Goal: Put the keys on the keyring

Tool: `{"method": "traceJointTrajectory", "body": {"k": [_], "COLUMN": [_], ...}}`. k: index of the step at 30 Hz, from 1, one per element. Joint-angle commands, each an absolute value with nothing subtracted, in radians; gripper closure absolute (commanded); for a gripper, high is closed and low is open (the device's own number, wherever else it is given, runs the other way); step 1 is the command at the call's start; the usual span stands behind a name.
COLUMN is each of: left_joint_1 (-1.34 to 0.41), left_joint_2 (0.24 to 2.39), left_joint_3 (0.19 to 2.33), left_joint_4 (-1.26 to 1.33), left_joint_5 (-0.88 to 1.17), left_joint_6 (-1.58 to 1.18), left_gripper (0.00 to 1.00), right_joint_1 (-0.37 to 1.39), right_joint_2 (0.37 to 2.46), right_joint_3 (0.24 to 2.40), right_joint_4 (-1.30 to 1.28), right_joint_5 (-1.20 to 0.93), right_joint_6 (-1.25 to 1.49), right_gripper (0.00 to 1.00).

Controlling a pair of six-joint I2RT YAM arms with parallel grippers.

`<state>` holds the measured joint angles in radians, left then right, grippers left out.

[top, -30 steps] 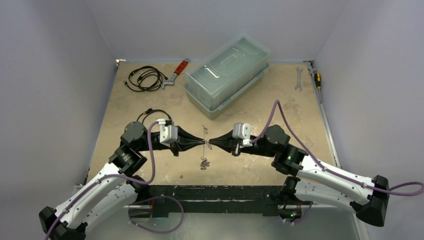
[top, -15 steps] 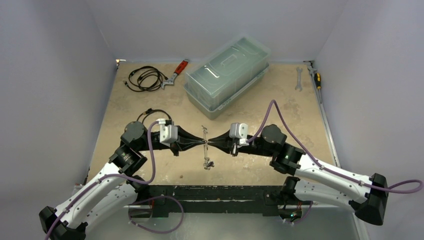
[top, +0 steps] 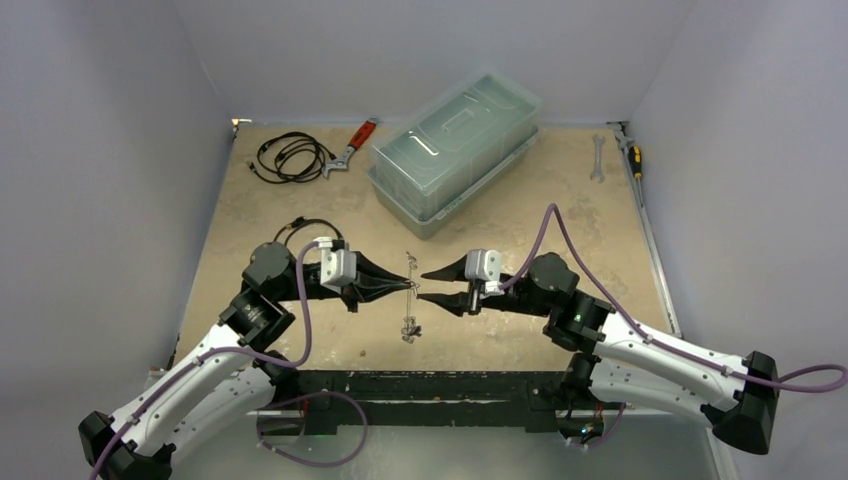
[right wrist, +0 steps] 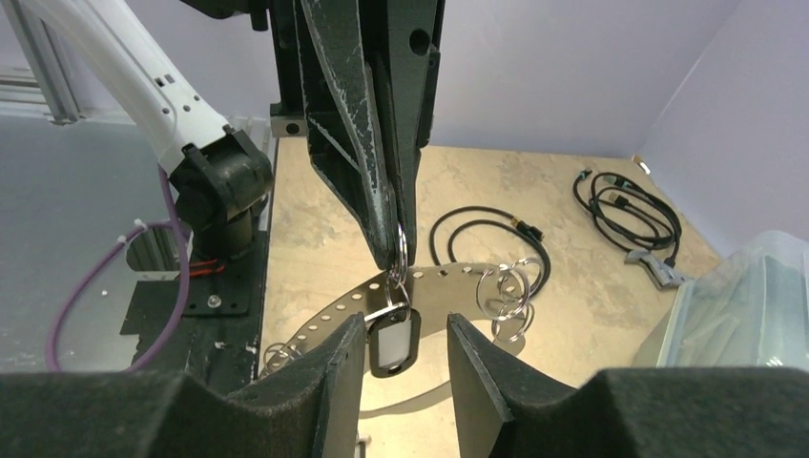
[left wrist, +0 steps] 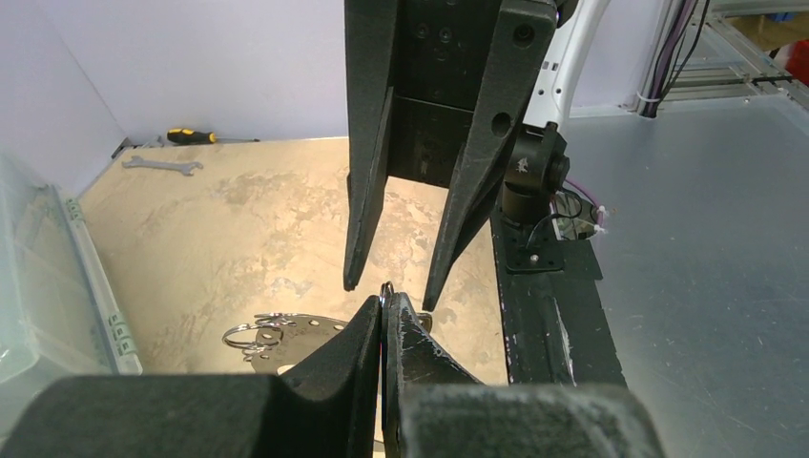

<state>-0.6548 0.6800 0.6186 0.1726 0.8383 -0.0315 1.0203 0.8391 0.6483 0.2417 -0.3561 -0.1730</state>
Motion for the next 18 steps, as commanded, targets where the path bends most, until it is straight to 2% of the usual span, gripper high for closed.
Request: {"method": "traceJointTrajectory", "body": {"k": [1, 18], "left_joint_1": [-0.649, -0.65], "left_joint_2": [0.679, 0.681], "left_joint_3": [0.629, 0.627], "left_joint_4": [0.256, 0.273], "left_joint_5": [0.869, 0.88], "left_joint_6": [-0.05, -0.065], "left_gripper": [1.0, 1.0], "right_joint_1": [1.019, 1.019], "right_joint_2": [0.824, 0.874], "right_joint_3": [0.648, 0.676], "right_joint_4": [0.295, 0.339], "right_joint_5": [-0.352, -0.419], "right_joint_6": [-0.167, -0.156], "right_gripper": [0.61, 0.68]}}
